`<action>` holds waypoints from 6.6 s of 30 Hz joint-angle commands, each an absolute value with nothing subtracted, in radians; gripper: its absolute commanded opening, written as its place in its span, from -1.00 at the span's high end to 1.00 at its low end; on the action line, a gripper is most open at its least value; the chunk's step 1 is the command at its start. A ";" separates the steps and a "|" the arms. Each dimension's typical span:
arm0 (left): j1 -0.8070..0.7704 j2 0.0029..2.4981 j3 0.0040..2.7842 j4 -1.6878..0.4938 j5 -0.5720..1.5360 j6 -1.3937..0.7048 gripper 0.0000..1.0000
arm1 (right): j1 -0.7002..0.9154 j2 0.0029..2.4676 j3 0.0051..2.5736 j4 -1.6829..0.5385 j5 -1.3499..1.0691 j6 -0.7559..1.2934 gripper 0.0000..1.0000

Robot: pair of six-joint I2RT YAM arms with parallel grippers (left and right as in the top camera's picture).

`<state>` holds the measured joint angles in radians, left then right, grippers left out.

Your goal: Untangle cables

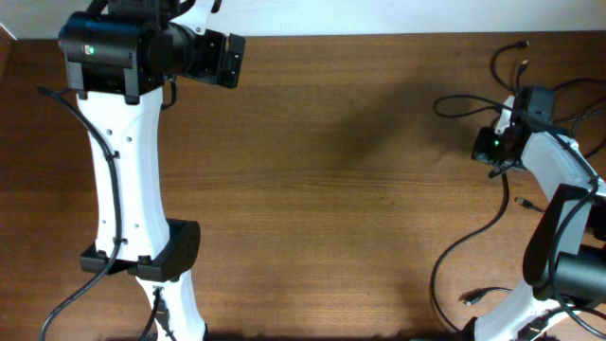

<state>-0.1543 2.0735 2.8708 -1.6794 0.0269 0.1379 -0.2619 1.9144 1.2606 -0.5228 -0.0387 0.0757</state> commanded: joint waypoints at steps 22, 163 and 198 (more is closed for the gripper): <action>-0.156 2.051 2.883 -1.684 0.030 0.154 -0.98 | -0.327 1.958 1.242 -0.519 0.012 0.056 -0.79; -0.181 2.051 2.883 -1.678 0.020 0.154 -0.99 | 0.016 2.234 1.803 -0.660 0.012 0.015 -0.97; -0.181 2.051 2.883 -1.688 0.012 0.150 -0.98 | 0.012 1.408 1.662 -0.490 0.118 -0.226 -0.99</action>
